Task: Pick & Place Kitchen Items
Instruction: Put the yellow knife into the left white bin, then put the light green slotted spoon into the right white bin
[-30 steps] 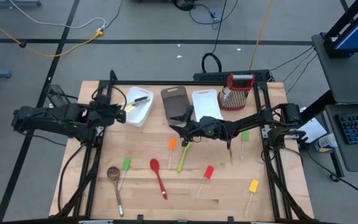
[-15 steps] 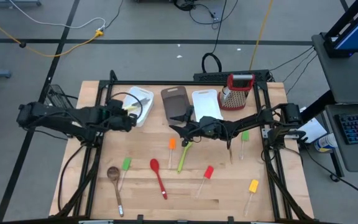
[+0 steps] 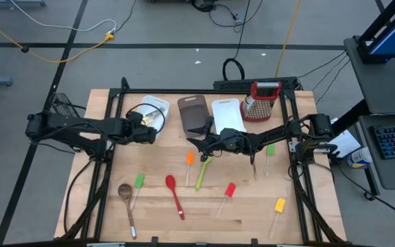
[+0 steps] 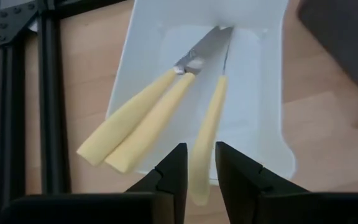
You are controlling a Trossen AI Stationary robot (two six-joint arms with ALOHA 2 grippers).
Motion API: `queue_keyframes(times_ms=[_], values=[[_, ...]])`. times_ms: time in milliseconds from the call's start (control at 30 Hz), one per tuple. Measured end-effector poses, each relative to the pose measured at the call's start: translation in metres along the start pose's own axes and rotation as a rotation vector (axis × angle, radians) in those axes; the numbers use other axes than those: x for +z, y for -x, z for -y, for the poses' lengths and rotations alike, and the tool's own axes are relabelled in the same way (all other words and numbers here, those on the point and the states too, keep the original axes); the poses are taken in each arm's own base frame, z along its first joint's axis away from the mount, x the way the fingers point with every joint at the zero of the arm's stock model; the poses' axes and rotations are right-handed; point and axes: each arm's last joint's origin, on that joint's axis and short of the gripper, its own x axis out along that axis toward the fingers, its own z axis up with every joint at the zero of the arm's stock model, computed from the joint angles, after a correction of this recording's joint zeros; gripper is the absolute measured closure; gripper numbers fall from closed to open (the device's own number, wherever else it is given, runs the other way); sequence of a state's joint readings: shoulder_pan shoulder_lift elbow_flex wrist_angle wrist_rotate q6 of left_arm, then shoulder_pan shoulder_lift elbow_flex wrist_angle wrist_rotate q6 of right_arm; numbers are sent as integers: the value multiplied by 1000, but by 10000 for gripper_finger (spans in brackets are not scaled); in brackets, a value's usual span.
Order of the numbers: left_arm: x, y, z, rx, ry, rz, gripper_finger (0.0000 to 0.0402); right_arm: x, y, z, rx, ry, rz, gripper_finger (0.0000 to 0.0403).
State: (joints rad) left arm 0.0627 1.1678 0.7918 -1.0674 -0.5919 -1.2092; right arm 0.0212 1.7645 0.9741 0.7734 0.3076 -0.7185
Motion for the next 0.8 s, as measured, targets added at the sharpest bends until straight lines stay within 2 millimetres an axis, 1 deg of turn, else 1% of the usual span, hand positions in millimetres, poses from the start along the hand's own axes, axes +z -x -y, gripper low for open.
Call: queue_keyframes(times_ms=[200,400,567,800], values=[[1,-3,-5,54,-26,-21,305,0,0,0,0,0,0,243],[1,-3,-5,49,-127,-27,305,0,0,0,0,0,0,243],[2,-2,-5,59,-161,13,305,0,0,0,0,0,0,243],[3,-2,-4,52,-195,18,305,0,0,0,0,-30,0,243]])
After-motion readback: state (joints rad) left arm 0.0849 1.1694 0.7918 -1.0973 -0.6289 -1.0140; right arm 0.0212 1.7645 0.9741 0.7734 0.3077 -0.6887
